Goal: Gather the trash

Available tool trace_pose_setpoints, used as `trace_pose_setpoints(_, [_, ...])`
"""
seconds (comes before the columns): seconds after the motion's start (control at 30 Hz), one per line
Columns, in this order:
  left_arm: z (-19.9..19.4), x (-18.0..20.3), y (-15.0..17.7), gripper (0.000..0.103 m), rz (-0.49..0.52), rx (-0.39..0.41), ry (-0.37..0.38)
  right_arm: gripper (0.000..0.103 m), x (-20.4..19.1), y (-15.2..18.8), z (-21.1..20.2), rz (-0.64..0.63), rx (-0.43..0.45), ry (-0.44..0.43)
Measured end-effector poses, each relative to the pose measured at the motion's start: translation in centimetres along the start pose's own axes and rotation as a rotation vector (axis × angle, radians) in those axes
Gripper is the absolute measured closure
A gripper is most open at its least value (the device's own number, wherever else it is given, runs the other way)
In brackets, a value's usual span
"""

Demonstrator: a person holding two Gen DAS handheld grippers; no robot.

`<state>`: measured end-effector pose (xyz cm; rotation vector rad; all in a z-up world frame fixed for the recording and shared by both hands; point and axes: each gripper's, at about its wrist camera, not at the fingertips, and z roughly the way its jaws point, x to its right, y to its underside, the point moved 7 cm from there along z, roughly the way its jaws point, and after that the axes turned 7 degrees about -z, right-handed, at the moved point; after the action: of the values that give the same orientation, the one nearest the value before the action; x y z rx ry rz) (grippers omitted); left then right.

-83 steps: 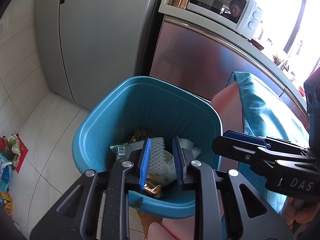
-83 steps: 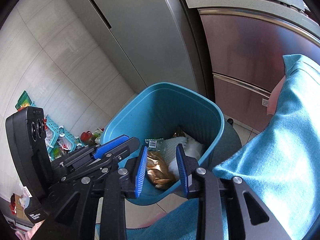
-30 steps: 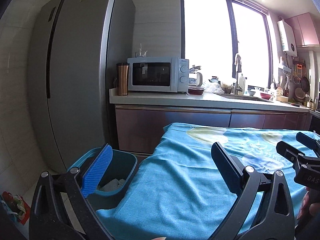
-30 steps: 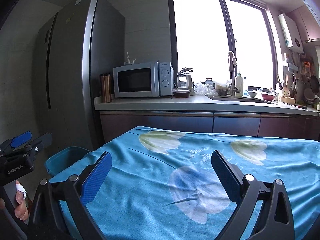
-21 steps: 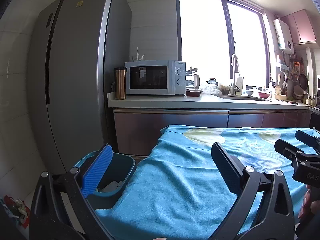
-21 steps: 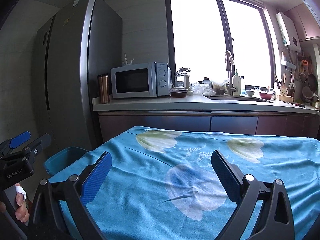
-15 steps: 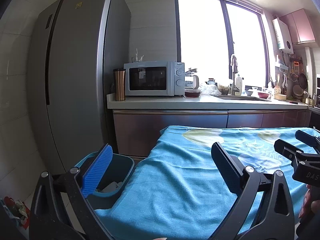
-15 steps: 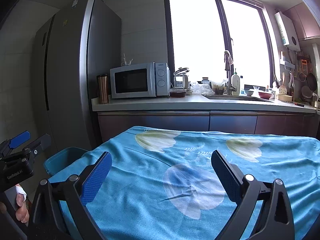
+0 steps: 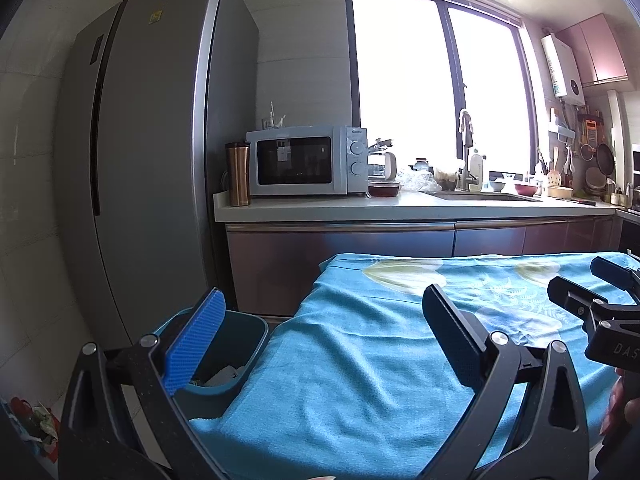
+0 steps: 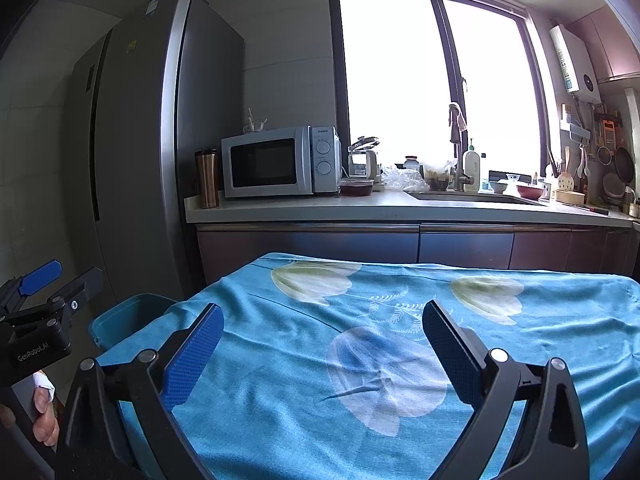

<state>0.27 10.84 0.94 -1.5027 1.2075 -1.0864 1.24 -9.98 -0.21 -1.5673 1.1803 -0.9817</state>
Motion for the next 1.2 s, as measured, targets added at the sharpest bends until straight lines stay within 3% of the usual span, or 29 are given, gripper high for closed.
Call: trace_pose_setpoints(1.2, [0.1, 0.8, 0.1, 0.006, 0.014, 0.003, 0.007, 0.007, 1.2, -0.1, -0.4, 0.007, 0.011, 0.012])
